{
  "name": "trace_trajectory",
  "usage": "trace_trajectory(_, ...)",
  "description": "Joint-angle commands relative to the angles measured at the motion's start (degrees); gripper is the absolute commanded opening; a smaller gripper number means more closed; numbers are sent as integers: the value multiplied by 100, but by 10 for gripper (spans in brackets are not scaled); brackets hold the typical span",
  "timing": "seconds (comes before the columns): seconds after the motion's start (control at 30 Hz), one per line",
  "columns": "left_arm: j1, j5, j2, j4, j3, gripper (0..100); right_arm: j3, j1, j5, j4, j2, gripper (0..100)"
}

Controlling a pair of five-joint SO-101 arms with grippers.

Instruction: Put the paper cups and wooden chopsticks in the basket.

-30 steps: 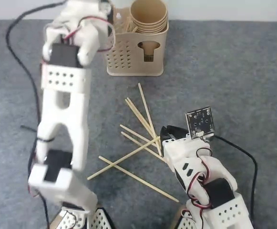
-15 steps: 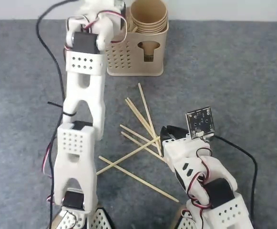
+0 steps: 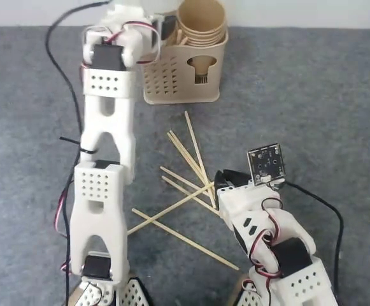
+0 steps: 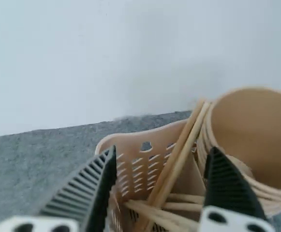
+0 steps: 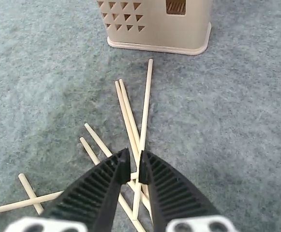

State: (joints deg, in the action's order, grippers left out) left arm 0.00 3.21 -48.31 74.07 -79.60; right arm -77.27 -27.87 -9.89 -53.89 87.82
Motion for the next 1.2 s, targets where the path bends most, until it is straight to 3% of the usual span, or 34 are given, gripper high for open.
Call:
trace_trajectory(0.0,-114,26,1064,369,-286,287,44,-31,-35,110,84,43)
trace_trajectory(0.33,-237,26,2611,1635,-286,287,44,-13,0,92,75,43)
trace_trajectory(0.47,-325,62,3464,2655,-277,287,97,4,914,-207,40,43)
trace_trajectory(0.53,-519,79,3833,2673,-31,287,193,4,985,-347,22,43)
trace_trajectory(0.83,-1169,149,5574,2646,3240,287,835,207,993,-716,-374,43)
trace_trajectory(1.17,-1354,132,7464,2338,6747,287,2664,163,774,-655,-3978,122)
